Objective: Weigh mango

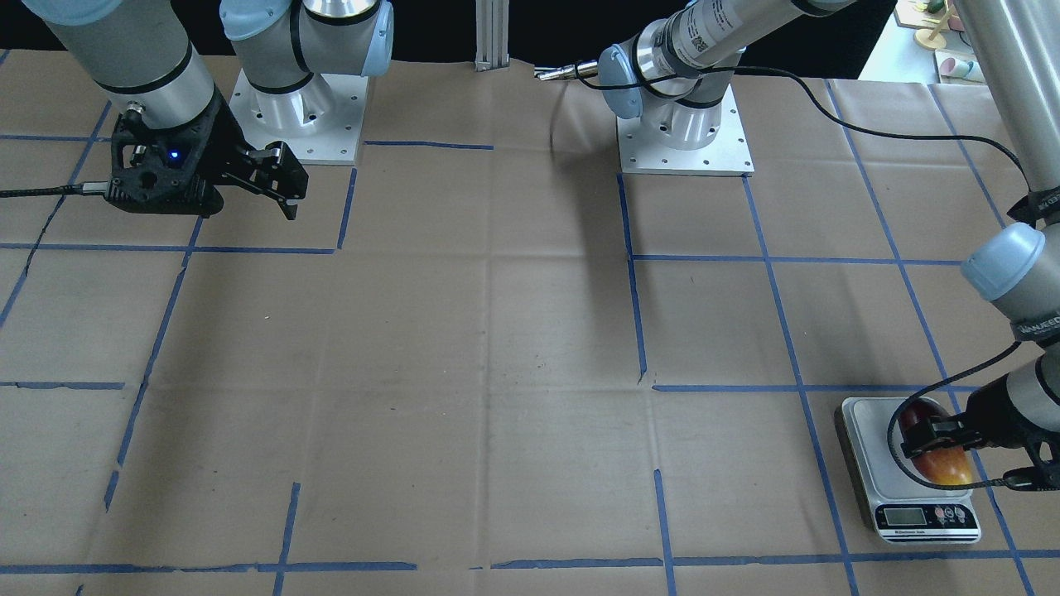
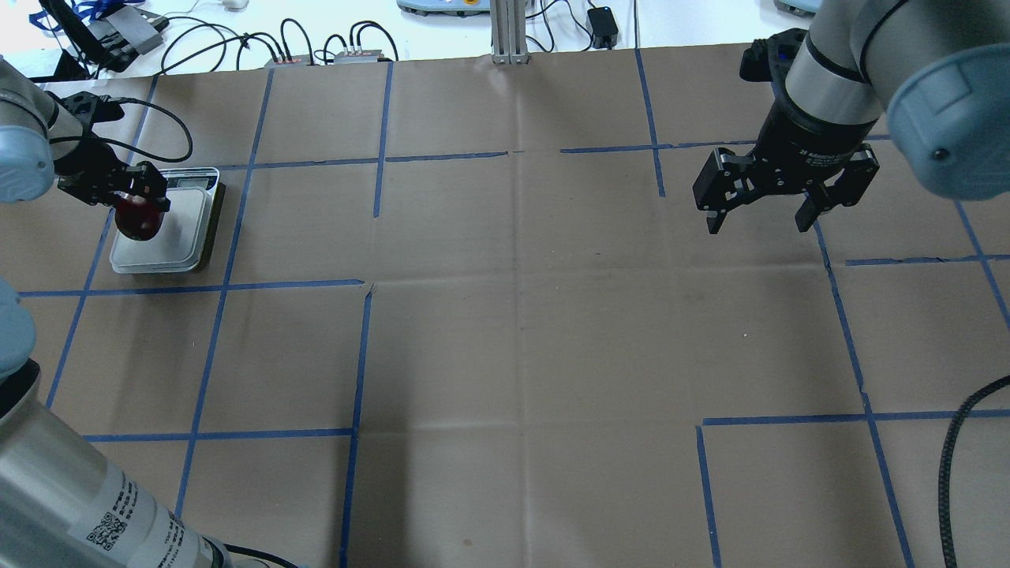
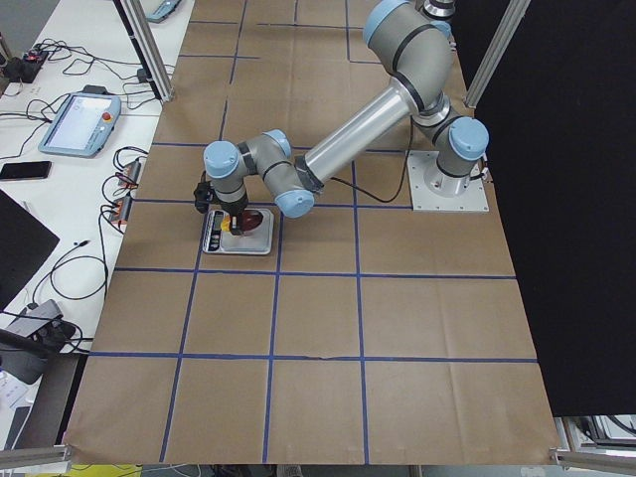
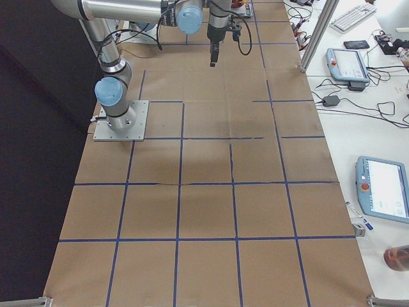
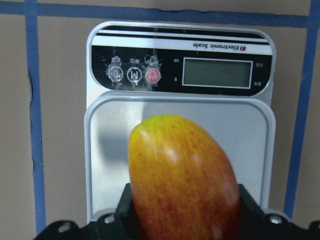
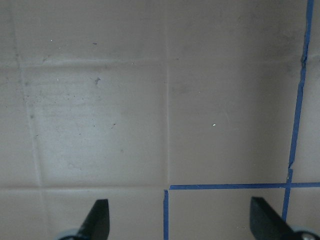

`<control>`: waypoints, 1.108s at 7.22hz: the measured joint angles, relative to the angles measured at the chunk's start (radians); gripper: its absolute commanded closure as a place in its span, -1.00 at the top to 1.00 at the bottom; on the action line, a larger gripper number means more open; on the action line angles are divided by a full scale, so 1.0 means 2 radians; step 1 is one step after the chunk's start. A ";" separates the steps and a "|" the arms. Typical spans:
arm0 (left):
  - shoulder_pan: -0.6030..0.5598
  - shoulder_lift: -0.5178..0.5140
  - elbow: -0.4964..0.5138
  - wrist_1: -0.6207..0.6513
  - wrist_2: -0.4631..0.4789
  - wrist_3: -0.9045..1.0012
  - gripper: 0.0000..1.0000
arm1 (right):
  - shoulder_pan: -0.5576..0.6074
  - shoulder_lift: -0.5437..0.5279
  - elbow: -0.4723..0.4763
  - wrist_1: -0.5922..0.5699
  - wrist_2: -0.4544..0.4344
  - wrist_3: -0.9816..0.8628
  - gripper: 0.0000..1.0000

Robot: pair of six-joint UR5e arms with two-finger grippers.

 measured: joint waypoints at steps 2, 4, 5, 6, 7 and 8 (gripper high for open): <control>-0.004 0.015 0.019 -0.015 0.003 -0.001 0.99 | 0.000 0.000 0.000 0.000 0.000 0.000 1.00; -0.007 0.067 0.038 -0.098 0.008 -0.010 0.99 | 0.000 0.000 0.000 0.000 0.000 0.000 1.00; -0.017 0.106 0.043 -0.153 0.009 -0.032 0.99 | 0.000 0.000 0.000 0.000 0.000 0.000 1.00; -0.035 0.141 0.044 -0.198 0.010 -0.063 0.99 | 0.000 0.000 0.000 0.000 0.000 0.000 1.00; -0.062 0.174 0.044 -0.240 0.010 -0.106 0.99 | 0.000 0.000 0.000 0.000 0.000 0.000 1.00; -0.098 0.203 0.041 -0.272 0.009 -0.156 0.99 | 0.000 0.000 0.000 0.000 0.000 0.000 1.00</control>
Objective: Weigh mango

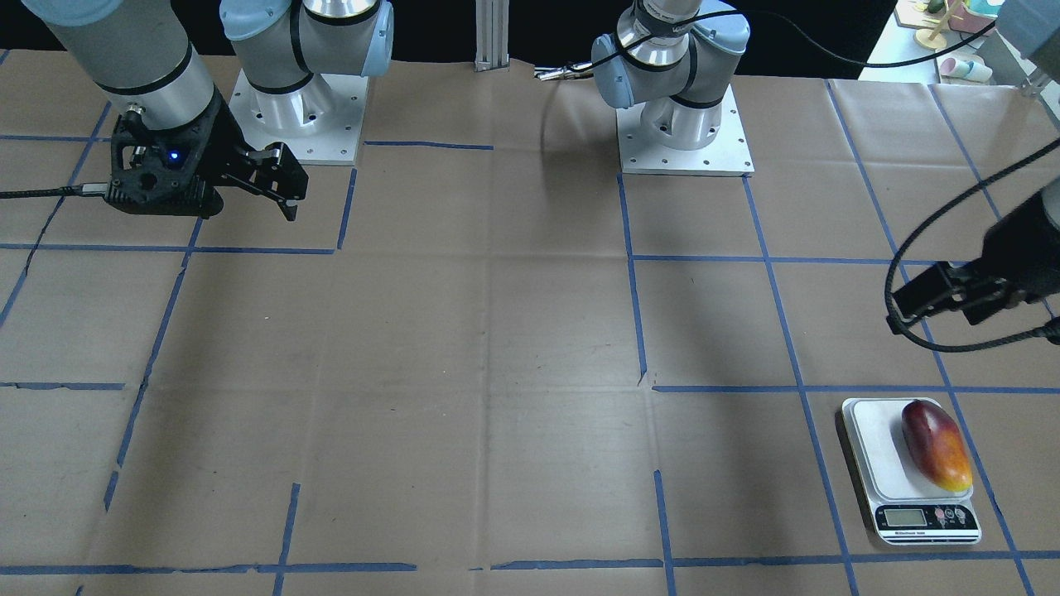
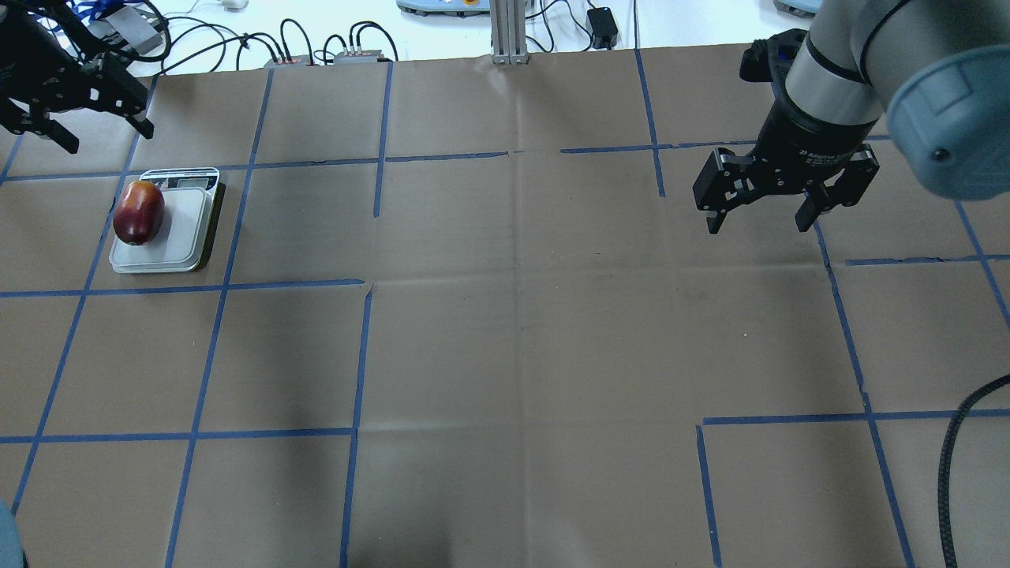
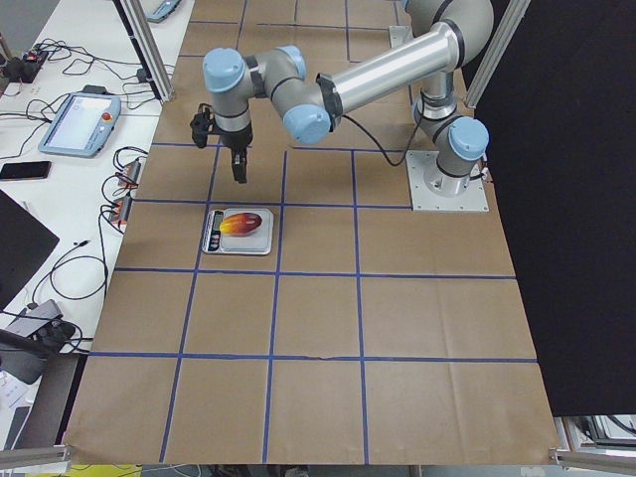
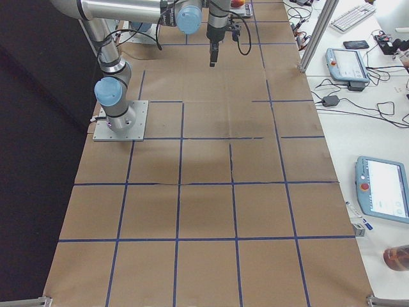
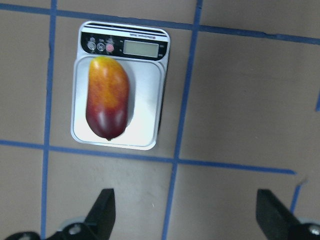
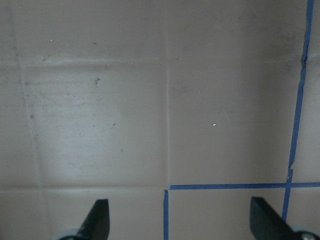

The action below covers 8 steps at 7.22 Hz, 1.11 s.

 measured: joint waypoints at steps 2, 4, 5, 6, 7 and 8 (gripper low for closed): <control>-0.088 0.032 -0.012 -0.025 -0.001 -0.097 0.99 | 0.000 0.000 0.000 0.000 0.000 0.000 1.00; -0.159 0.054 -0.054 -0.023 0.000 -0.156 0.99 | 0.000 0.000 0.000 0.000 0.000 0.000 1.00; -0.173 0.072 -0.085 -0.019 -0.001 -0.164 0.99 | 0.000 0.000 0.000 0.000 0.000 0.000 1.00; -0.178 0.091 -0.114 -0.009 -0.001 -0.164 0.99 | 0.000 0.000 0.000 0.000 0.000 0.000 1.00; -0.180 0.105 -0.139 0.012 0.002 -0.159 0.99 | 0.000 0.000 0.000 0.000 0.000 0.000 1.00; -0.179 0.112 -0.155 0.035 0.014 -0.150 0.99 | 0.000 0.000 0.000 0.000 0.000 0.000 1.00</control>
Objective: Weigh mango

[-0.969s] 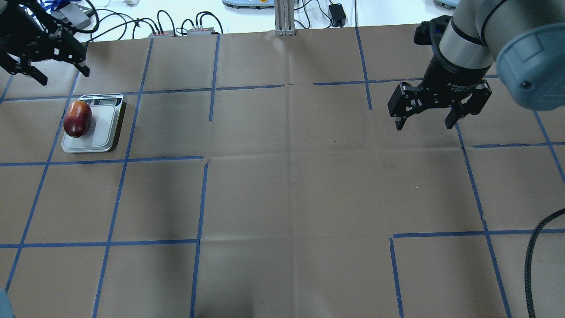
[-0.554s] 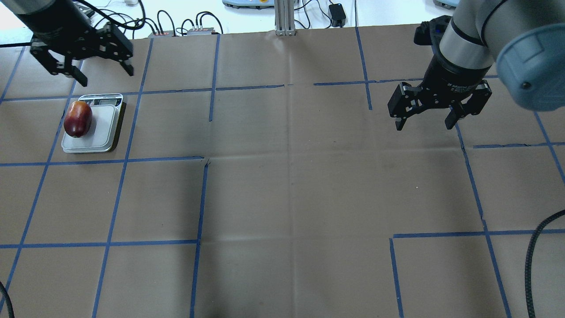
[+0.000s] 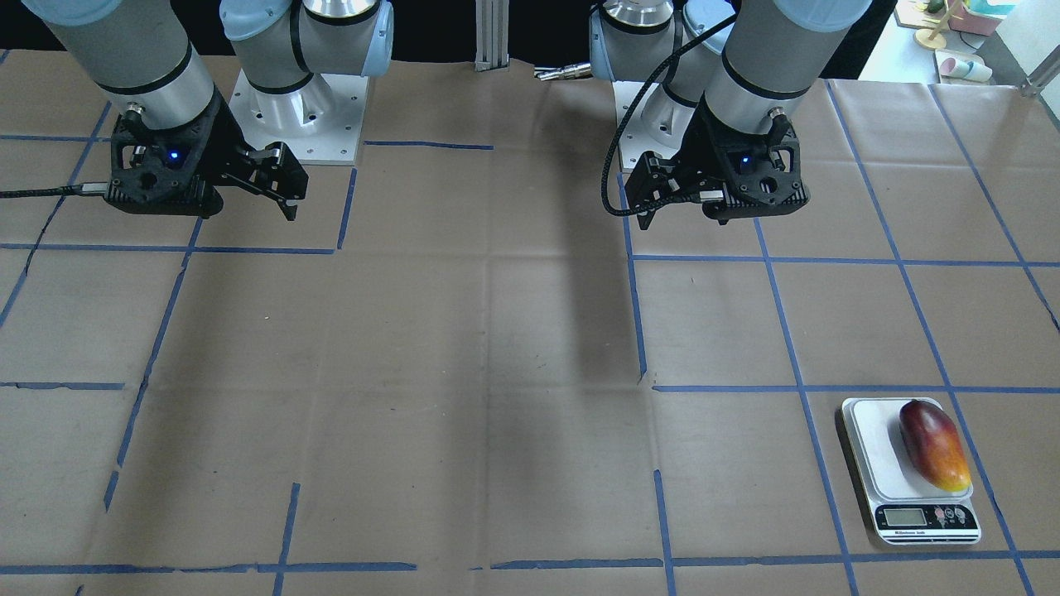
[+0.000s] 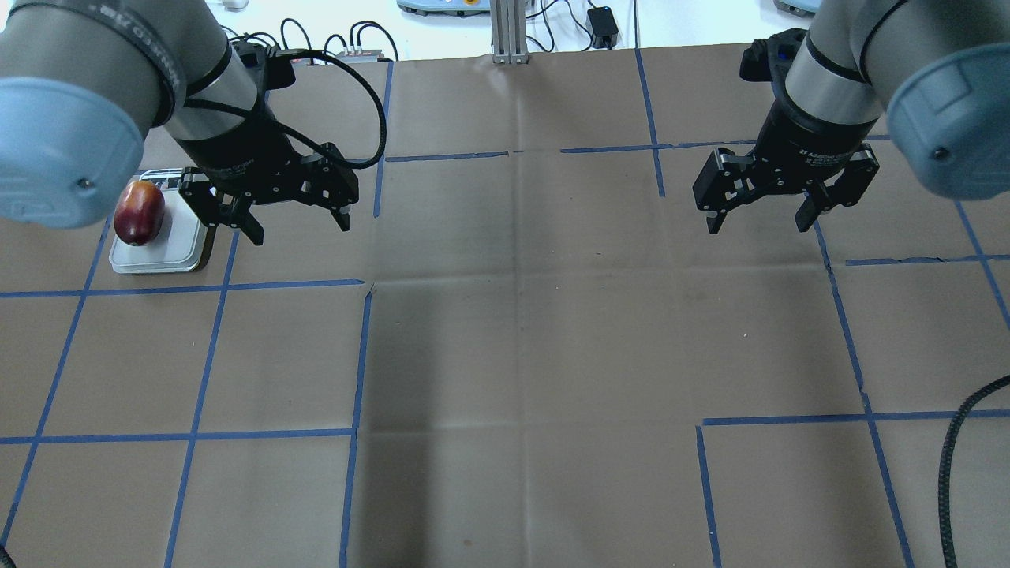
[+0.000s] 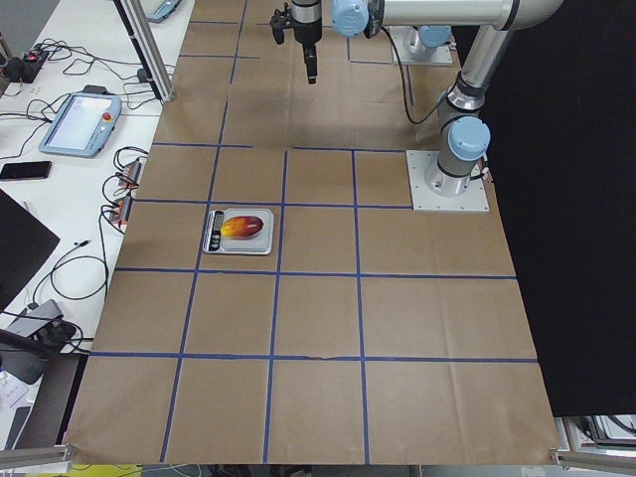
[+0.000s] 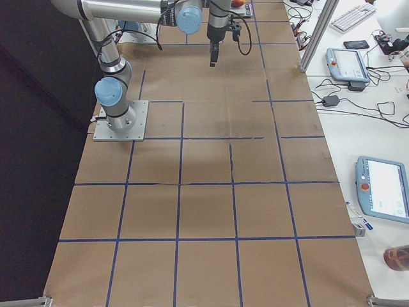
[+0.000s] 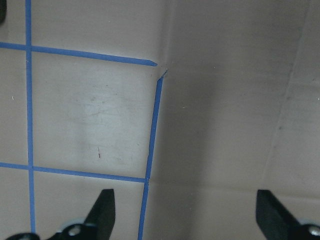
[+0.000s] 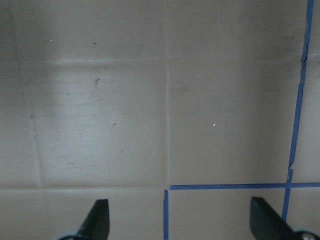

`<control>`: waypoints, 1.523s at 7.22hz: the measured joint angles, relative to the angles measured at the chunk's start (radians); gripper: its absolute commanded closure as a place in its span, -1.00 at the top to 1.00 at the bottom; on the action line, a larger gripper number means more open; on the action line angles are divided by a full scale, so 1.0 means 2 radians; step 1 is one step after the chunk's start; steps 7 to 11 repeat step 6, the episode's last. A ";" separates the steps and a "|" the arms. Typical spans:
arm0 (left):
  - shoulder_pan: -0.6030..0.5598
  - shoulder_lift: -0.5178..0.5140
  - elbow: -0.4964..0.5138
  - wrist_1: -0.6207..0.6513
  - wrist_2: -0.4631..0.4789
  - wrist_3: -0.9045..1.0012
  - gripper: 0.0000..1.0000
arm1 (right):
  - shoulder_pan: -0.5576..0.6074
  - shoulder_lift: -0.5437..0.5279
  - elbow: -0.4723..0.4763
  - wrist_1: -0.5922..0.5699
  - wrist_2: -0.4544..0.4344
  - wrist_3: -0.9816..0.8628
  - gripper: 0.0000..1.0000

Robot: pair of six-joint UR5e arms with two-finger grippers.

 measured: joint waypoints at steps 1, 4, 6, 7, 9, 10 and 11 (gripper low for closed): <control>0.002 0.002 -0.005 0.012 0.015 0.011 0.99 | 0.000 0.000 0.000 0.000 0.000 0.000 1.00; 0.007 -0.001 0.001 0.019 0.016 0.023 0.99 | 0.000 0.000 0.000 0.000 0.000 0.000 1.00; 0.008 -0.002 0.002 0.019 0.014 0.024 0.99 | 0.000 0.000 0.000 0.000 0.000 0.000 1.00; 0.008 -0.002 0.002 0.019 0.014 0.024 0.99 | 0.000 0.000 0.000 0.000 0.000 0.000 1.00; 0.008 -0.002 0.002 0.019 0.014 0.024 0.99 | 0.000 0.000 0.000 0.000 0.000 0.000 1.00; 0.008 -0.002 0.002 0.019 0.014 0.024 0.99 | 0.000 0.000 0.000 0.000 0.000 0.000 1.00; 0.008 -0.002 0.002 0.019 0.014 0.024 0.99 | 0.000 0.000 0.000 0.000 0.000 0.000 1.00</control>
